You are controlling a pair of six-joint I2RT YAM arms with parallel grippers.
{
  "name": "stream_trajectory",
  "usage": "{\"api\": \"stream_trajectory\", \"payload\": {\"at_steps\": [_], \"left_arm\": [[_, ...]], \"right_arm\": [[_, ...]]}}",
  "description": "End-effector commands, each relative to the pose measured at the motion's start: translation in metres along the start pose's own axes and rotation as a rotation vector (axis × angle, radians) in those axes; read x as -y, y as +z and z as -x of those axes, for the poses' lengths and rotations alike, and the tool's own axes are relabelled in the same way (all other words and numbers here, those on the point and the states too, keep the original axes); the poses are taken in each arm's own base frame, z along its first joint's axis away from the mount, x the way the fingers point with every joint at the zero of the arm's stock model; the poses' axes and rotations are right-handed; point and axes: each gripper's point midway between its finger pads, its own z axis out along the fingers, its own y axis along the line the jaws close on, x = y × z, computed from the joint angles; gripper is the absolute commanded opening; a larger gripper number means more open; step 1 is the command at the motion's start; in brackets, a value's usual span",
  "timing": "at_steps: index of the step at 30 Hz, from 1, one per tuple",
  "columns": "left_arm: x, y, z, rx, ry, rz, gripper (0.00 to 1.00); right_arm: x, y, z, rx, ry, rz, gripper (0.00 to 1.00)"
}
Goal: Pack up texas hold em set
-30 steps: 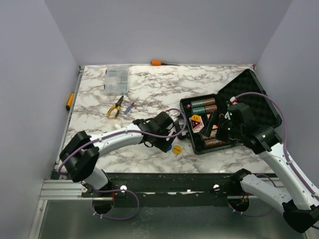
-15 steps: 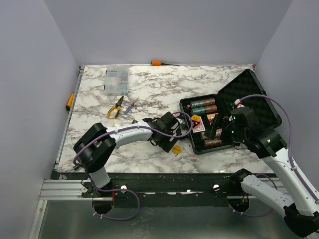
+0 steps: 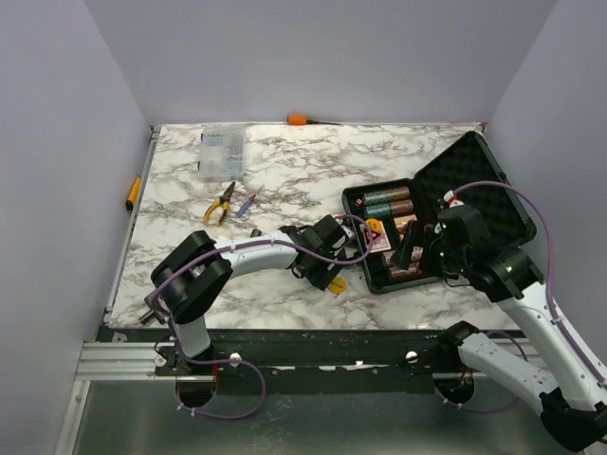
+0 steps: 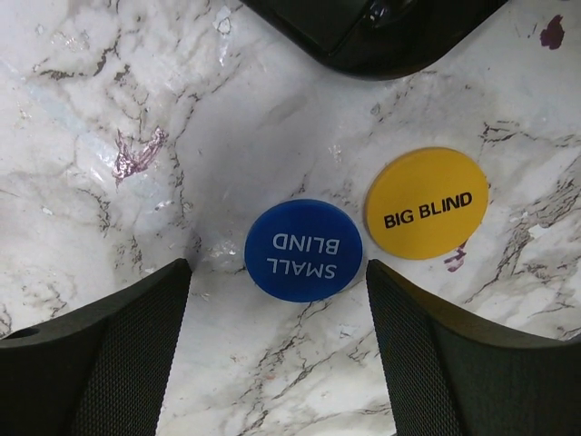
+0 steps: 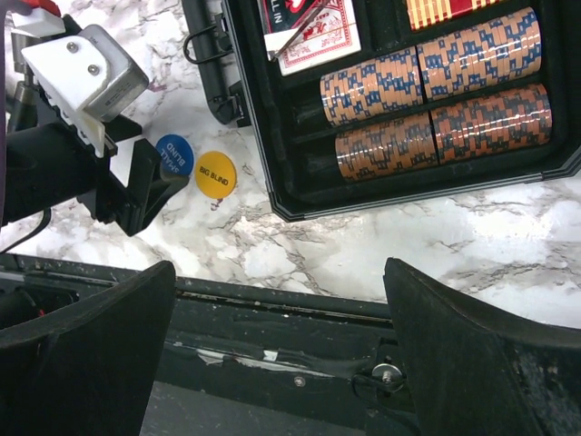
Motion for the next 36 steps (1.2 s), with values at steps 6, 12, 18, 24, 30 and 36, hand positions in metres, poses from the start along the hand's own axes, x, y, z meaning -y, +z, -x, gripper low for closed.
{"api": "stream_trajectory", "payload": {"at_steps": [6, 12, 18, 24, 30, 36], "left_arm": [[-0.005, 0.011, -0.001, -0.013, 0.024, 0.107, 0.75], [-0.001, 0.015, -0.015, -0.04, 0.028, 0.149, 0.75], [0.001, 0.02, -0.026, -0.076, 0.021, 0.172, 0.68], [0.002, 0.025, -0.044, -0.115, -0.006, 0.178, 0.6], [0.005, 0.028, -0.06, -0.145, -0.018, 0.167, 0.52], [0.009, 0.027, -0.062, -0.138, -0.027, 0.158, 0.42]], "right_arm": [[0.014, 0.002, -0.006, -0.002, -0.043, -0.048, 1.0], [0.014, 0.004, -0.006, -0.007, -0.047, -0.056, 1.0], [0.016, 0.004, -0.006, -0.004, -0.043, -0.058, 1.0], [0.016, 0.004, -0.007, -0.002, -0.043, -0.06, 1.0], [0.016, 0.004, -0.006, 0.0, -0.044, -0.06, 1.0], [0.015, 0.004, -0.005, 0.005, -0.043, -0.058, 1.0]]}}
